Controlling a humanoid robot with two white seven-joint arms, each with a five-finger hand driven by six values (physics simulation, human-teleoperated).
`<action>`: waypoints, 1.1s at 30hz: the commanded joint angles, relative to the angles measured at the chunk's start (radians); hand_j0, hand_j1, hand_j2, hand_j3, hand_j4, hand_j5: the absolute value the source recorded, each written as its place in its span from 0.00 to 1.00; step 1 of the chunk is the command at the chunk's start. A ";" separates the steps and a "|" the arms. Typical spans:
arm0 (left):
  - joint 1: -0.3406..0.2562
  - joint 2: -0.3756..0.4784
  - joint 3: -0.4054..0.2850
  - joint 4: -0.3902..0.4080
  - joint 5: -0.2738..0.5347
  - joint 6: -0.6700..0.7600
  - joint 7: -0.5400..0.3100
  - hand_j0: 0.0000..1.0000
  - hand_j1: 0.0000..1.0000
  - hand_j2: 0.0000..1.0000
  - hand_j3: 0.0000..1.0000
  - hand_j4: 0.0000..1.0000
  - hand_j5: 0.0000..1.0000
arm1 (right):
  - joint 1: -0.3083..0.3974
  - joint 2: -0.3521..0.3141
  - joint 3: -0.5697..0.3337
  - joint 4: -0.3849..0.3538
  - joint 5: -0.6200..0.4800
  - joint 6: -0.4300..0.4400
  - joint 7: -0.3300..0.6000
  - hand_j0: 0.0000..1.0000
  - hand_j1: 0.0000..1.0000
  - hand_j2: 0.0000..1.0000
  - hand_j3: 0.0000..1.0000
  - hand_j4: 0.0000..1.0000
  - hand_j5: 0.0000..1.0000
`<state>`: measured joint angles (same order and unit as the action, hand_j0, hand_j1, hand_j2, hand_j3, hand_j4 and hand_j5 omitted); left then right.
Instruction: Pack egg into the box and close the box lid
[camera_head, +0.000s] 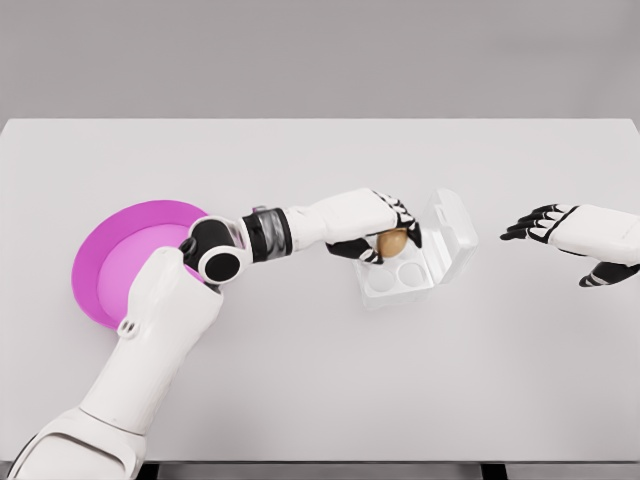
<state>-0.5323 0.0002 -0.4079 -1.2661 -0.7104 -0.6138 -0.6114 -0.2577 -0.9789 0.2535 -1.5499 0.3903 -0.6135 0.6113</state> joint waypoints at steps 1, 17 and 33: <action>0.000 0.000 0.001 -0.009 0.009 0.003 0.001 0.66 0.66 0.66 0.66 0.66 0.66 | 0.000 -0.001 0.001 -0.002 -0.005 0.003 0.000 1.00 1.00 1.00 1.00 1.00 1.00; 0.014 0.004 0.003 -0.082 0.022 0.003 0.001 0.77 0.77 0.77 0.77 0.77 0.77 | 0.000 0.022 0.001 -0.009 -0.005 0.003 0.000 1.00 1.00 1.00 1.00 1.00 1.00; 0.014 0.018 0.004 -0.094 0.038 0.003 0.001 0.81 0.81 0.81 0.81 0.81 0.81 | 0.002 0.035 0.001 -0.032 -0.005 0.003 0.000 1.00 1.00 1.00 1.00 1.00 1.00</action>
<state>-0.5185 0.0154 -0.4047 -1.3552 -0.6843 -0.6139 -0.6114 -0.2546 -0.9484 0.2551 -1.5743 0.3904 -0.6135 0.6113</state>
